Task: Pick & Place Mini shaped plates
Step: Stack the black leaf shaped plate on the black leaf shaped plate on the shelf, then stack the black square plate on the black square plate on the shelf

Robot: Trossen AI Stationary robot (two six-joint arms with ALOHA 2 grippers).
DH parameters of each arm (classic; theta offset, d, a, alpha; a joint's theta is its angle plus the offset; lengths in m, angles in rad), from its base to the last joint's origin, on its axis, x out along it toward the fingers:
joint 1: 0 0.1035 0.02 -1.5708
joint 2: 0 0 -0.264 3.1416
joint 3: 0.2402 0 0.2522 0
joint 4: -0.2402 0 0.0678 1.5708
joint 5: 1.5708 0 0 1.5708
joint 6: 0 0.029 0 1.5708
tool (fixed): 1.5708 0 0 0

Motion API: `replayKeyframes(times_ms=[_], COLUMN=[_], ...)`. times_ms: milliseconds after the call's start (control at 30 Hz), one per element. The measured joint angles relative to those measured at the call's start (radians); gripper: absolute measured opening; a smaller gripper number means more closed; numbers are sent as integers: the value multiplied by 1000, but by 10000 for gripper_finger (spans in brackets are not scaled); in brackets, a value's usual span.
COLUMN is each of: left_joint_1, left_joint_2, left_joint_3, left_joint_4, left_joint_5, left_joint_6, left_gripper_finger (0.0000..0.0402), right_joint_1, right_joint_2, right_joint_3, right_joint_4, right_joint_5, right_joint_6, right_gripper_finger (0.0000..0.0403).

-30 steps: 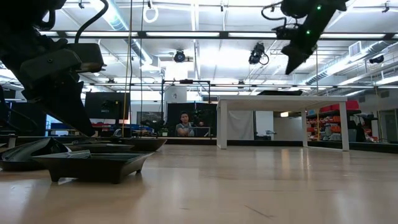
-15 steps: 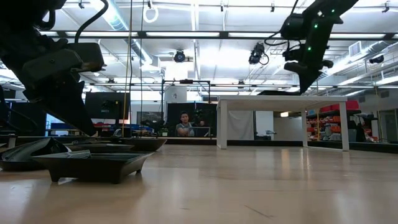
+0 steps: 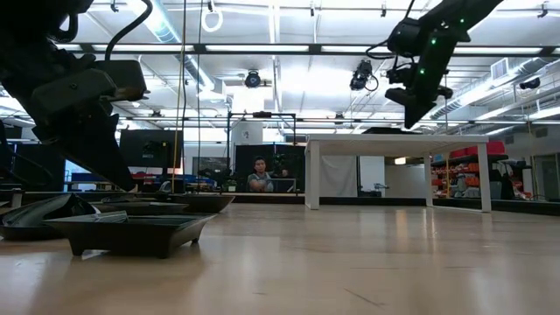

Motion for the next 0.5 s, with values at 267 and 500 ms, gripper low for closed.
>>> replayKeyframes(times_ms=[267, 500], left_joint_1=[0, 0], left_joint_2=[0, 0], left_joint_3=[0, 0], left_joint_4=[0, 0], left_joint_5=[0, 0], left_joint_6=[0, 0], left_gripper_finger=[18, 18], right_joint_1=[10, 156], right_joint_2=[0, -46], right_joint_3=[0, 0], right_joint_4=[-55, 69], right_joint_5=[-70, -72], right_joint_6=[15, 40], right_gripper_finger=[4, 1])
